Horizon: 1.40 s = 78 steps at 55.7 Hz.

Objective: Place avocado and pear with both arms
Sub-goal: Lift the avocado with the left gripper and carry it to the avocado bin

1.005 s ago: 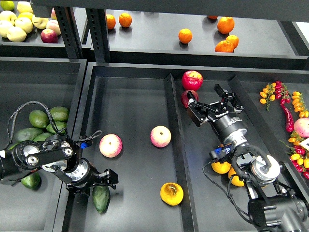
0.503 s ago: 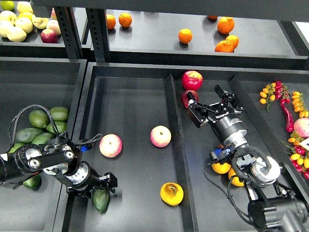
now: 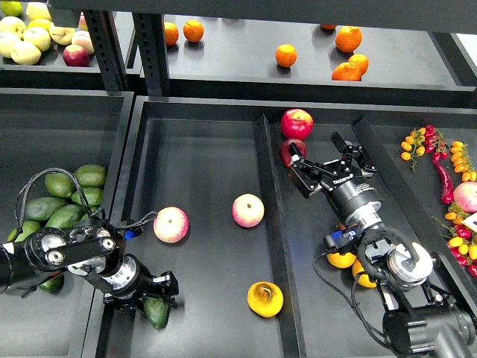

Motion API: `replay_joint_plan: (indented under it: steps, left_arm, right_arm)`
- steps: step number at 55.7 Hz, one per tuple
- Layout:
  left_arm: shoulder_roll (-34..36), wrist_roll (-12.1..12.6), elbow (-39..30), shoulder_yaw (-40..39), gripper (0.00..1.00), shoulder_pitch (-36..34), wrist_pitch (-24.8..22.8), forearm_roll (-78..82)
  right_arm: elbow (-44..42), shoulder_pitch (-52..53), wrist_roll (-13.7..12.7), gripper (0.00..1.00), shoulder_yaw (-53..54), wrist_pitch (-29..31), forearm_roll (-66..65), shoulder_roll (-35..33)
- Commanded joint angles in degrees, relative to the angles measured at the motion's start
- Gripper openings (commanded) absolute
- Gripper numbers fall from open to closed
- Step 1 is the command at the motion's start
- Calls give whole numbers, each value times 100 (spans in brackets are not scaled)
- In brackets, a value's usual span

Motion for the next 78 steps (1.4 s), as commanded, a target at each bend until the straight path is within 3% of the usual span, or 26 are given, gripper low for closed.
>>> replay_joint_plan:
  steps: [1, 16, 27, 54, 78]
  left_arm:
    - [0, 0, 17, -7, 63, 1, 0, -37]
    - [-18, 0, 193, -78, 38, 19, 0, -274]
    - [-9, 0, 150, -86, 30, -51, 0, -502]
    - [439, 0, -97, -683, 30, -816, 0, -1408]
    - [2126, 0, 79, -1036, 32, -983, 0, -1505]
  right_arm:
    - [0, -1, 3, 100, 0, 1, 0, 0]
    - [0, -54, -6, 100, 0, 1, 0, 0]
    - [0, -72, 3, 100, 0, 1, 0, 0]
    - [-1, -89, -6, 100, -44, 1, 0, 0]
    - [-9, -160, -6, 100, -61, 19, -9, 0]
